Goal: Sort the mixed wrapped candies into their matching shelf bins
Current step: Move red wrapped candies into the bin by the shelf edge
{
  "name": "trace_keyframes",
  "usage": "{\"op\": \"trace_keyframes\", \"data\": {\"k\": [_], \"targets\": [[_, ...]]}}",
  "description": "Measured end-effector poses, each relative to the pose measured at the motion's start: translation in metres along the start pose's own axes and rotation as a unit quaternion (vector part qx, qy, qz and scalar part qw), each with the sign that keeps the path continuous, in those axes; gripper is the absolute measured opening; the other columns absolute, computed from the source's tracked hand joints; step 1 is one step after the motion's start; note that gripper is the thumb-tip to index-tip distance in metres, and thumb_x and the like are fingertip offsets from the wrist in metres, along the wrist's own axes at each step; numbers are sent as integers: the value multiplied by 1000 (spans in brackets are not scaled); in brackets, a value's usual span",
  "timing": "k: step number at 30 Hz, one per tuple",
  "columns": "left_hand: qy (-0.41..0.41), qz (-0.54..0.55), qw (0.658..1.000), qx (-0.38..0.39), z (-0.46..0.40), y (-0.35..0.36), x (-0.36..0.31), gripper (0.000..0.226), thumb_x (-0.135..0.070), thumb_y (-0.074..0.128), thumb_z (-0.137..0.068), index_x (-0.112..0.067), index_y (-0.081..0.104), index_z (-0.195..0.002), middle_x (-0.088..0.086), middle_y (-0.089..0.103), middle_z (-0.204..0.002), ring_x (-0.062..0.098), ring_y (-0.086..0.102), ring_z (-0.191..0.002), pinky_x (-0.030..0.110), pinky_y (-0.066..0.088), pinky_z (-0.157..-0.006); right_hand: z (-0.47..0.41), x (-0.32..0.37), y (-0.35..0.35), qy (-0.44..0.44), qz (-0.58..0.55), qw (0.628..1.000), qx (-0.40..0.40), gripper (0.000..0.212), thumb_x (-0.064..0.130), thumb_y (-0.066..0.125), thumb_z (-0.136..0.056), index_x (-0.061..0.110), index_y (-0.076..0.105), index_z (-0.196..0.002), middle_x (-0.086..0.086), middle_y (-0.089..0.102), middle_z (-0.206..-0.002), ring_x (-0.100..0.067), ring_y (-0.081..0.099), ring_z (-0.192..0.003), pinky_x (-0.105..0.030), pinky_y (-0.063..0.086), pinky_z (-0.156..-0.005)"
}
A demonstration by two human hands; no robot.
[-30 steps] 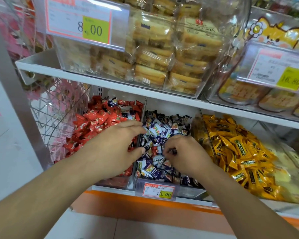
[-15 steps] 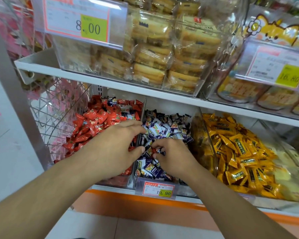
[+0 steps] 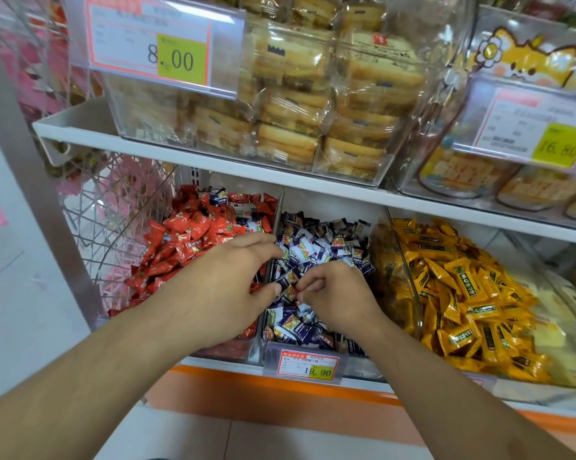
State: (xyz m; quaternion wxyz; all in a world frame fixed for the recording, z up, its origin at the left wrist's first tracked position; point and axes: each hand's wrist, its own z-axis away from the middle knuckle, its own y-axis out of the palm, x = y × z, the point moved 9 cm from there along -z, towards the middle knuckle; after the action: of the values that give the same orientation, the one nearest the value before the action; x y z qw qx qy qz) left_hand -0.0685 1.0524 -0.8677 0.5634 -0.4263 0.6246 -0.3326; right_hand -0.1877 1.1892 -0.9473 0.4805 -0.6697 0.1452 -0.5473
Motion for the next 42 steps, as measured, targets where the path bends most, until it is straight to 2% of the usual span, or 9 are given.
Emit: {"op": "trace_keyframes", "data": {"k": [9, 16, 19, 23, 26, 30, 34, 37, 42], "targets": [[1, -1, 1000, 2, 0, -1, -1, 52, -44, 59, -99, -37, 45, -149, -24, 28, -160, 1, 31, -145, 18, 22, -117, 7, 3, -17, 8, -39, 999, -18, 21, 10, 76, -90, 27, 80, -78, 11, 72, -70, 6, 63, -58, -7, 43, -49], [2, 8, 1000, -24, 0, -8, -4, 49, -43, 61, -99, -37, 49, -146, -23, 35, -155, 0, 34, -143, 15, 21, -114, 20, 15, -67, 6, -117, 990, -78, 16, 16, 78, -90, 29, 79, -80, 11, 75, -74, -1, 69, -69, -18, 53, -63], [-9, 48, 996, -71, 1, -23, -9, 46, -50, 63, -95, -39, 54, -139, -27, 47, -142, -4, 44, -129, 15, 30, -107, 32, 37, -78, -28, -211, 974, -76, 13, 14, 81, -88, 26, 80, -82, 8, 77, -81, -6, 72, -79, -23, 59, -75], [-34, 216, 972, -87, 1, -34, -8, 24, -48, 75, -86, -43, 69, -109, -26, 70, -103, -5, 64, -100, 29, 53, -94, 48, 75, -75, -99, -313, 944, -38, 13, 6, 81, -87, 19, 81, -86, 0, 78, -80, -8, 71, -77, -19, 54, -72], [-72, 196, 966, -155, 4, -52, 15, 14, -37, 77, -87, -43, 71, -98, -20, 72, -90, 1, 67, -88, 37, 57, -88, 44, 73, -72, -92, -337, 937, -31, 13, 9, 78, -91, 20, 81, -96, -3, 79, -87, -13, 75, -85, -22, 56, -76], [-148, 35, 975, -160, 12, -63, 37, 39, -29, 71, -91, -35, 64, -128, -5, 68, -127, 19, 67, -107, 30, 49, -95, 32, 49, -55, -88, -101, 990, -35, 16, 24, 71, -99, 34, 77, -109, 16, 76, -103, 5, 68, -97, -20, 55, -90], [-49, 17, 995, -87, 7, -42, 8, 52, -35, 66, -95, -36, 51, -146, -15, 47, -153, 8, 45, -139, 20, 27, -114, 28, 38, -13, -104, 52, 990, 82, 26, 30, 67, -102, 34, 73, -127, 13, 70, -128, 0, 64, -112, -22, 51, -101], [-8, 16, 1000, -18, 3, -13, -6, 58, -42, 59, -100, -40, 38, -154, -23, 25, -163, 1, 25, -149, 15, 13, -118, 30, 40, 0, -134, 108, 977, 128, 19, 31, 69, -100, 30, 79, -117, 18, 76, -94, 13, 62, -73, -3, 43, -72], [-12, 5, 999, 45, -2, 11, 1, 66, -48, 57, -99, -39, 28, -158, -26, 5, -167, 5, 26, -151, 27, 26, -122, 18, 18, -8, -85, 156, 976, 129, 10, 31, 79, -92, 26, 84, -84, 16, 76, -80, 4, 68, -71, -17, 55, -70]]}}
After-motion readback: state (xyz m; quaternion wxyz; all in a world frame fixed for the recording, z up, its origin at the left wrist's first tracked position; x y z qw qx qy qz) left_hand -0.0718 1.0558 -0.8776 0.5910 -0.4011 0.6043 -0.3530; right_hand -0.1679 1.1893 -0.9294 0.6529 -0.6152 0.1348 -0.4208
